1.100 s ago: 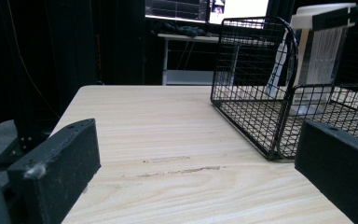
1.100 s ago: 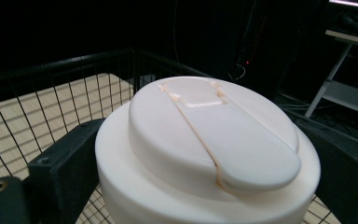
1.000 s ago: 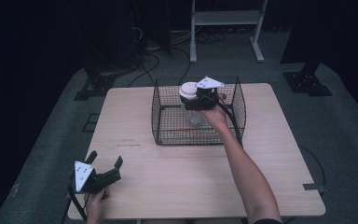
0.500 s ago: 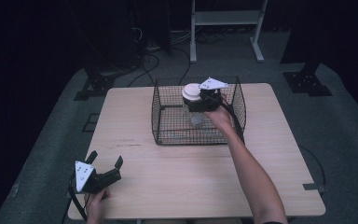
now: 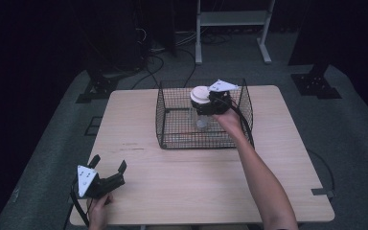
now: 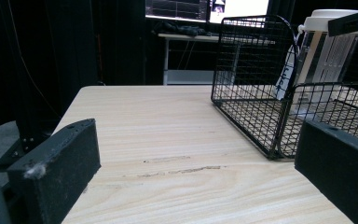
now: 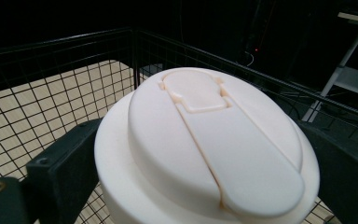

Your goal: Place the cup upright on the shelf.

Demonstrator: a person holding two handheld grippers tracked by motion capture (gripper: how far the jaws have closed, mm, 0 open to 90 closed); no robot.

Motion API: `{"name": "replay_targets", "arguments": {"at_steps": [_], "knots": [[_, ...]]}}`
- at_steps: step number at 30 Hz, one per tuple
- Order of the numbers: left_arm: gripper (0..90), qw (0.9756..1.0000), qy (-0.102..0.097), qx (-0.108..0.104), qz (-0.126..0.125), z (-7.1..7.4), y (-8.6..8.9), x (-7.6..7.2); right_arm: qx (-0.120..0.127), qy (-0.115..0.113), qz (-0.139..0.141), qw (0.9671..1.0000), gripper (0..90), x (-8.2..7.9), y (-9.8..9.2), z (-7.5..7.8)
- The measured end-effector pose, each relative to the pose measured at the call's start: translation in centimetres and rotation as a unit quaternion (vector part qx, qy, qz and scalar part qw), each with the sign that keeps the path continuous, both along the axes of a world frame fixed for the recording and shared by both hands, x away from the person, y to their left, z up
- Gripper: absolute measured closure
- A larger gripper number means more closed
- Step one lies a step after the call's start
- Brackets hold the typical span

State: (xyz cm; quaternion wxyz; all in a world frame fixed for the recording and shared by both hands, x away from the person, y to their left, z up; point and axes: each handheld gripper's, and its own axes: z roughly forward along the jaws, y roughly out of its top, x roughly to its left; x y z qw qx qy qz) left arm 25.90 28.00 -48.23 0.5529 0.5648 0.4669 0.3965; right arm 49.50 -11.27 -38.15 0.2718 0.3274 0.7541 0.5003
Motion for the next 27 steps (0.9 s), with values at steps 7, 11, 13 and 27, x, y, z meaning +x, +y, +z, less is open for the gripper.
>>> {"name": "replay_targets", "arguments": {"at_steps": [7, 11, 13, 27], "knots": [[0.0, 1.0, 0.0, 0.002, 0.0, 0.0, 0.0, 0.0, -0.007, 0.002, -0.004, 1.0, 2.8, 0.0, 0.0, 0.0], [0.0, 1.0, 0.001, 0.001, 0.001, 0.0, 0.0, 0.0, -0.001, 0.003, -0.001, 1.0, 1.7, -0.1, 0.0, 0.1], [0.0, 1.0, 0.001, 0.001, 0.001, 0.0, 0.0, 0.0, -0.001, 0.003, -0.002, 1.0, 1.7, -0.1, 0.0, 0.1], [0.0, 1.0, 0.001, -0.001, 0.003, 0.0, 0.0, 0.1, 0.035, -0.012, -0.007, 0.9993, 1.5, -0.3, -0.7, 1.6]]}}
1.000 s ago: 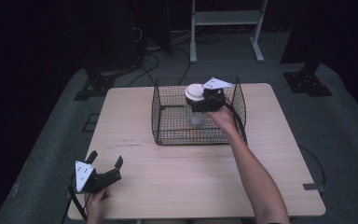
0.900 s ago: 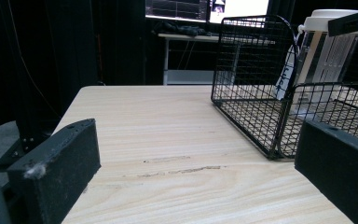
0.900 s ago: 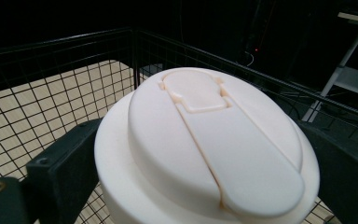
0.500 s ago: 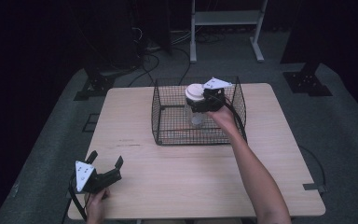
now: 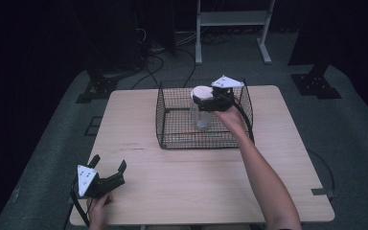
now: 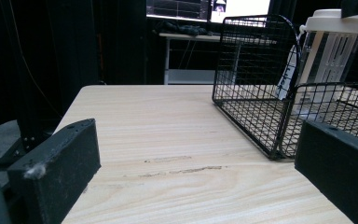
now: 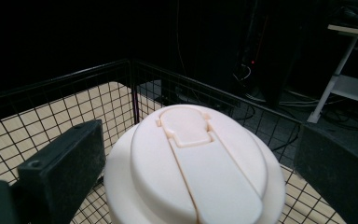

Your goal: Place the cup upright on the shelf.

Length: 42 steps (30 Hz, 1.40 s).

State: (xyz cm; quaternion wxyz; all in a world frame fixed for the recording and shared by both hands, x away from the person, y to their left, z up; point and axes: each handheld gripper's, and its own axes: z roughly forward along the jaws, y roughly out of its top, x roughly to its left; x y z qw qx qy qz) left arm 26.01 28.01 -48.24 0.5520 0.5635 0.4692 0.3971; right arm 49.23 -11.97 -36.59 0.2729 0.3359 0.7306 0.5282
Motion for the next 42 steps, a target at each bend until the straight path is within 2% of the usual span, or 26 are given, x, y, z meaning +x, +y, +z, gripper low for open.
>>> {"name": "replay_targets", "arguments": {"at_steps": [5, 9, 12, 17, 30, 42], "knots": [[0.0, 1.0, 0.002, 0.003, -0.001, 0.0, 0.0, 0.0, 0.006, -0.014, -0.002, 0.9999, 1.5, -0.5, -0.7, 1.1], [0.0, 1.0, 0.001, 0.003, -0.001, 0.0, -0.1, 0.0, 0.015, -0.016, -0.001, 0.9997, 1.5, -1.2, -1.2, 1.8], [0.0, 1.0, 0.001, 0.004, -0.001, 0.0, -0.1, -0.1, 0.008, -0.023, -0.005, 0.9997, 1.5, -1.5, -1.5, 2.1], [0.0, 1.0, 0.0, 0.005, -0.001, 0.0, -0.1, -0.1, 0.018, -0.021, -0.008, 0.9996, 1.5, -2.0, -2.3, 2.5], [0.0, 1.0, 0.0, 0.007, -0.001, 0.0, -0.1, -0.1, 0.014, -0.031, -0.006, 0.9994, 1.6, -3.3, -3.0, 3.8], [0.0, 1.0, 0.0, 0.007, 0.0, 0.0, -0.1, -0.1, 0.006, -0.038, -0.004, 0.9993, 1.5, -4.2, -3.6, 4.3]]}}
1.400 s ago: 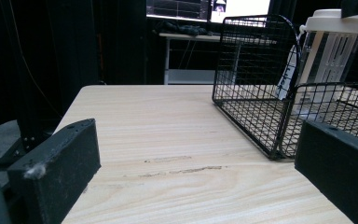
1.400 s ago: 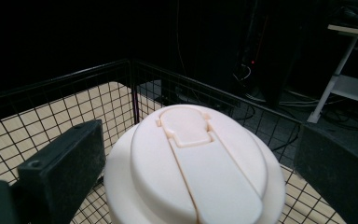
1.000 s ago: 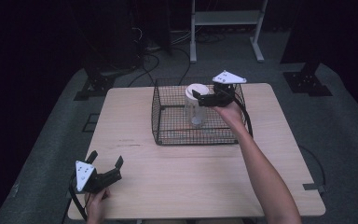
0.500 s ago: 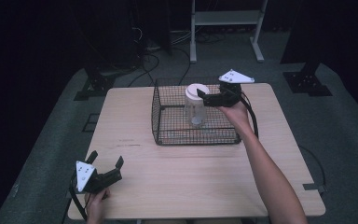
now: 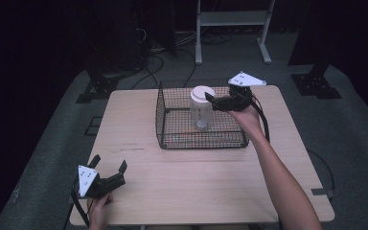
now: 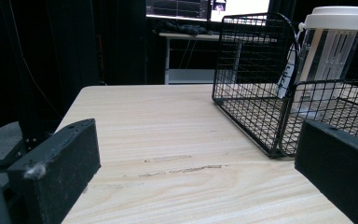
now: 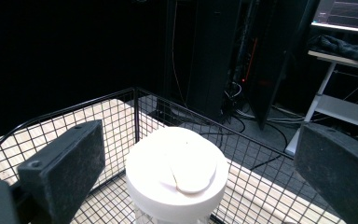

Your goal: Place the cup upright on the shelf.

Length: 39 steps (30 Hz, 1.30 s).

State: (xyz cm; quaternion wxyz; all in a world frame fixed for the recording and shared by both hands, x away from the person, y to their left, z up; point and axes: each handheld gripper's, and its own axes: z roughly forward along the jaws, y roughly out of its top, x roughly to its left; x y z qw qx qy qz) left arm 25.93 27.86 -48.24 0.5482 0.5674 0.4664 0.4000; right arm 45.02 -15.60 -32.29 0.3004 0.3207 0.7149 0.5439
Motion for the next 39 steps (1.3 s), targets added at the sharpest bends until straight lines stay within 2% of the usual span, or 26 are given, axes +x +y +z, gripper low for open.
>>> {"name": "replay_targets", "arguments": {"at_steps": [21, 39], "knots": [[0.0, 1.0, 0.0, 0.002, 0.0, 0.0, -0.1, 0.0, -0.003, 0.011, -0.001, 0.9999, 1.5, -2.1, -2.6, -1.1], [0.0, 1.0, -0.001, 0.006, 0.0, 0.0, -0.2, 0.0, -0.011, 0.01, -0.002, 0.9999, 1.5, -3.9, -4.4, -1.8]]}}
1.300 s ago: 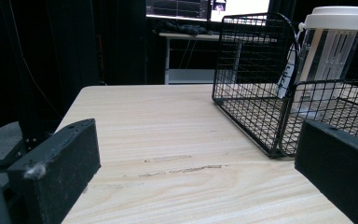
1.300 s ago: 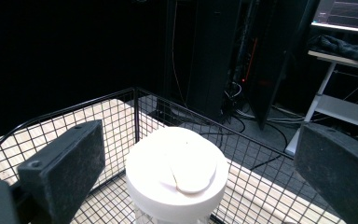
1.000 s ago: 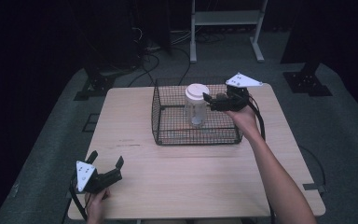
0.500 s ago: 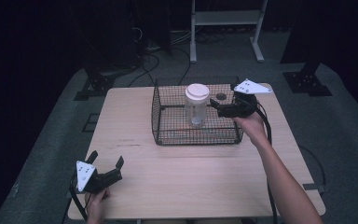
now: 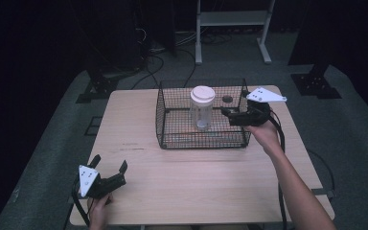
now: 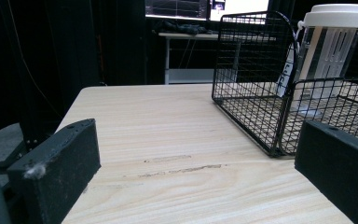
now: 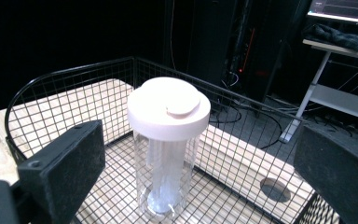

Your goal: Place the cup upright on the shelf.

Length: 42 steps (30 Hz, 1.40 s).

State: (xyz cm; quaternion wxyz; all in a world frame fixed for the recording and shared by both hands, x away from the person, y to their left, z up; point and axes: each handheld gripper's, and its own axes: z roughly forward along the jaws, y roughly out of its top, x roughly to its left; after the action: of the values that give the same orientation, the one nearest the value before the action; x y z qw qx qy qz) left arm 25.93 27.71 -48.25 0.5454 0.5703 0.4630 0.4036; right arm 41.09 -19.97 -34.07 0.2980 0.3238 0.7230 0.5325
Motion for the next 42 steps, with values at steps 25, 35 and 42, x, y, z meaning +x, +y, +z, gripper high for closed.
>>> {"name": "replay_targets", "arguments": {"at_steps": [25, 35, 42], "knots": [[0.0, 1.0, 0.001, -0.001, -0.002, 0.0, 0.0, 0.0, -0.001, 0.008, 0.002, 1.0, 1.5, -2.8, -1.8, -1.8], [0.0, 1.0, 0.001, -0.007, -0.007, 0.0, 0.2, 0.0, 0.007, 0.012, -0.004, 0.9999, 1.6, -3.9, -2.8, -2.7], [0.0, 1.0, 0.001, -0.005, -0.009, 0.0, 0.1, 0.0, 0.008, 0.009, -0.005, 0.9999, 1.5, -4.9, -3.4, -3.2]]}}
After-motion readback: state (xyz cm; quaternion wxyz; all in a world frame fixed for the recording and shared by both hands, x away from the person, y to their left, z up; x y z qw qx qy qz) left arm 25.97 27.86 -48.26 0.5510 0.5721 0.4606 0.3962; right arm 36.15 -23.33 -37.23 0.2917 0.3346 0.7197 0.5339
